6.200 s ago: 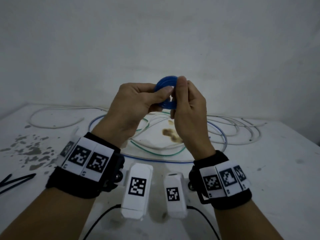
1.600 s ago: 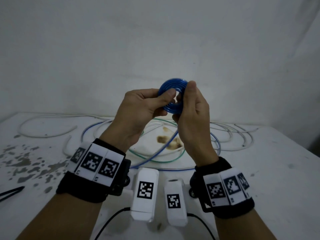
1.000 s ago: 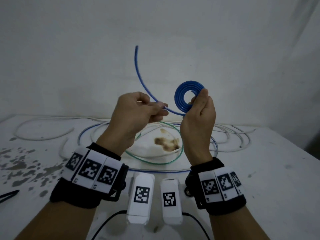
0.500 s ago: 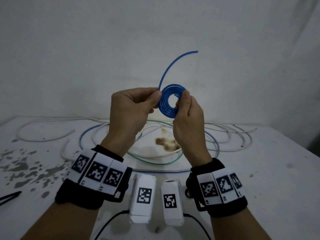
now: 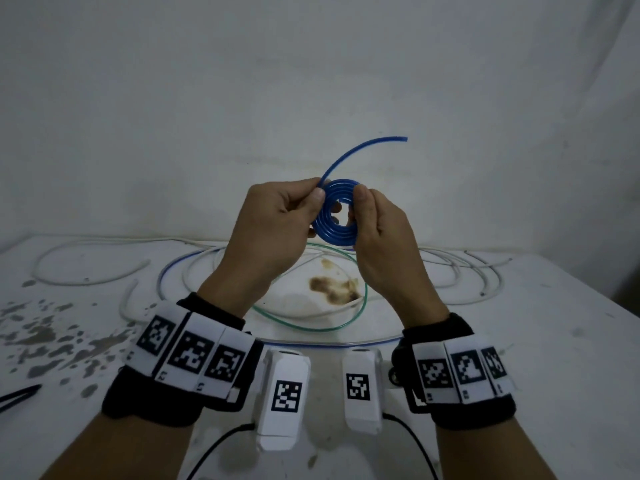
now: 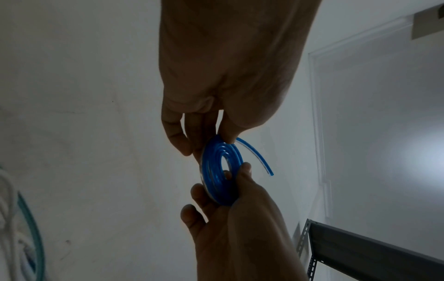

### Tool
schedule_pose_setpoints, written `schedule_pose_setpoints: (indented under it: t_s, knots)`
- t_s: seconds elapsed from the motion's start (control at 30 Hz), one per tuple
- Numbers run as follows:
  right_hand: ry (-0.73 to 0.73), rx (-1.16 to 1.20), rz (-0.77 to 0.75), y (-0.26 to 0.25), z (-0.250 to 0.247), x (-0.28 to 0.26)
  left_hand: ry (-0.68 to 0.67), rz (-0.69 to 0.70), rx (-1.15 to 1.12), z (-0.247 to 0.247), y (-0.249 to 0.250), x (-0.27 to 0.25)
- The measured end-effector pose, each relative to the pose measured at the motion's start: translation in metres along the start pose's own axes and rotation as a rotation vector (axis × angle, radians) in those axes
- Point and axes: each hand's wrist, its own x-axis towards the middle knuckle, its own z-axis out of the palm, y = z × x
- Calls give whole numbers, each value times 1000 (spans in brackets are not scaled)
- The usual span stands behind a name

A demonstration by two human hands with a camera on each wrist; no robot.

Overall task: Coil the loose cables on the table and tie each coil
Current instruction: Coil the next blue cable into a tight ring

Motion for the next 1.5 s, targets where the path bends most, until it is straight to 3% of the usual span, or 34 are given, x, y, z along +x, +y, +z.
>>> schedule_pose_setpoints:
  t_s: [0.2,0.43,0.8,0.9,1.0,1.17,1.33,1.5]
  knots:
    - [-112,-65,-30,6,-8,3,-81,-29,66,-4,0,1]
    - [-273,-118,-43,9,-11,0,-289,-154,145,-21,0,3]
    - [-81,150,59,4,6,-4,-158,-132,87,-16,2,3]
    - [42,199,-41,5,2,-4,-156,-137,105,-16,2,3]
    - [125,102,-199,6,-8,-2,-161,-147,137,-19,2,2]
    - [238,88,-184,11,-10,3,-150,-123,102,-19,1,3]
    - [130,207,-19,11,-6,3,7,-79,-1,-19,-2,6]
    - [55,307,91,6,-1,0,60,-74,-28,-16,-7,8]
